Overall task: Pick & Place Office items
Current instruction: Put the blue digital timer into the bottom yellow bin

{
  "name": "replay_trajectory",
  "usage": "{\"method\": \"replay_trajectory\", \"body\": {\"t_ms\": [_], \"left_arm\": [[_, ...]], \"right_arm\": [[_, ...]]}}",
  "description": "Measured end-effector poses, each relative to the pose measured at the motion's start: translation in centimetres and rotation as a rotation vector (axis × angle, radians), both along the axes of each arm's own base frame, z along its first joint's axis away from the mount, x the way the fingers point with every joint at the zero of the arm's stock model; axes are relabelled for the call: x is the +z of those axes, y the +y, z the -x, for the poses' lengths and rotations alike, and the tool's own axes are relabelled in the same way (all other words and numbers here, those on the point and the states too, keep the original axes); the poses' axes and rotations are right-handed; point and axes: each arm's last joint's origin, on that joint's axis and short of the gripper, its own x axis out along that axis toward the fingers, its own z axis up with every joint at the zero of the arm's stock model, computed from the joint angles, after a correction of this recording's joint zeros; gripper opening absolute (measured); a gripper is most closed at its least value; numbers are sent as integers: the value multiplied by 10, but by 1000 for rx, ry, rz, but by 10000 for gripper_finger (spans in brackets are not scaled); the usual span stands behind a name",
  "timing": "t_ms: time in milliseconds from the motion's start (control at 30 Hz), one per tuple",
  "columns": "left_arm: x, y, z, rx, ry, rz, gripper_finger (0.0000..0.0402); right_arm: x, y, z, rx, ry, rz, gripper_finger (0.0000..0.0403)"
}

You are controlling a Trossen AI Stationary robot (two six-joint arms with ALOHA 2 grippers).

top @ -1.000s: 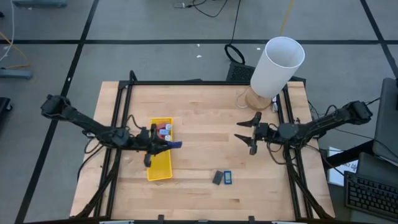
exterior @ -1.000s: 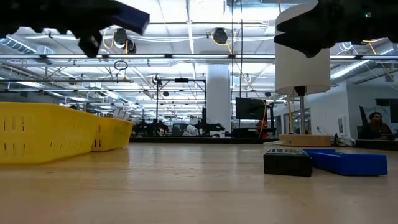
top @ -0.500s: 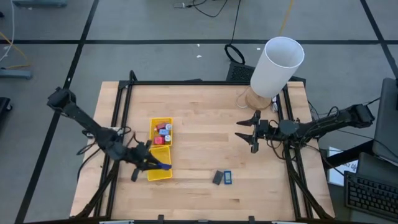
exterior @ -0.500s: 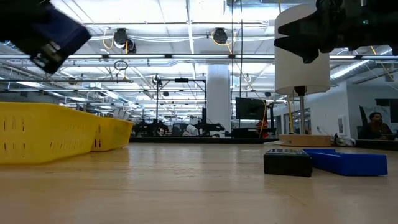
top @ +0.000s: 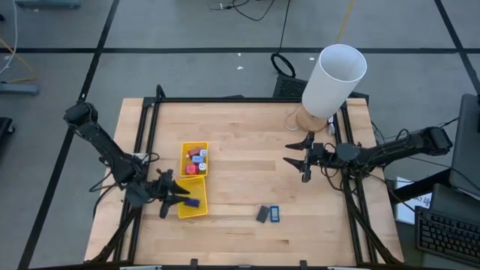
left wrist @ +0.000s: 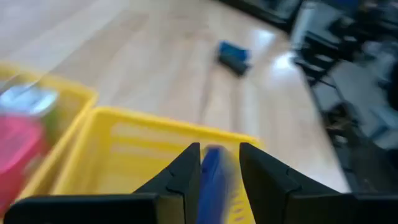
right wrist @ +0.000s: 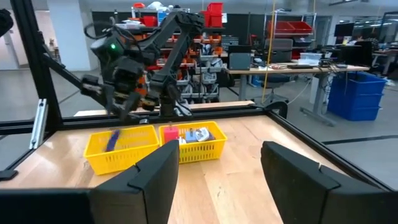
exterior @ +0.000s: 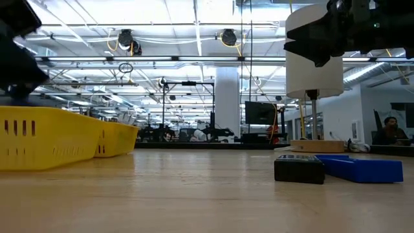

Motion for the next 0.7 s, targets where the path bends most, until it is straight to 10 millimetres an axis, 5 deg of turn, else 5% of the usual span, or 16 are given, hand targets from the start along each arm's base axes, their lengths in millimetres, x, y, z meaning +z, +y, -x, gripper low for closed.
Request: {"method": "replay_trajectory", "body": {"t_ms": [500,700], "left_arm": [[-4,3,1,98,26,66,92],[9,-1,-3,63,-93,42,92]], "right_arm": [[1,-9,-1,-19,-6,-1,212],[1,-9,-1,-20,-6,-2,212]]}}
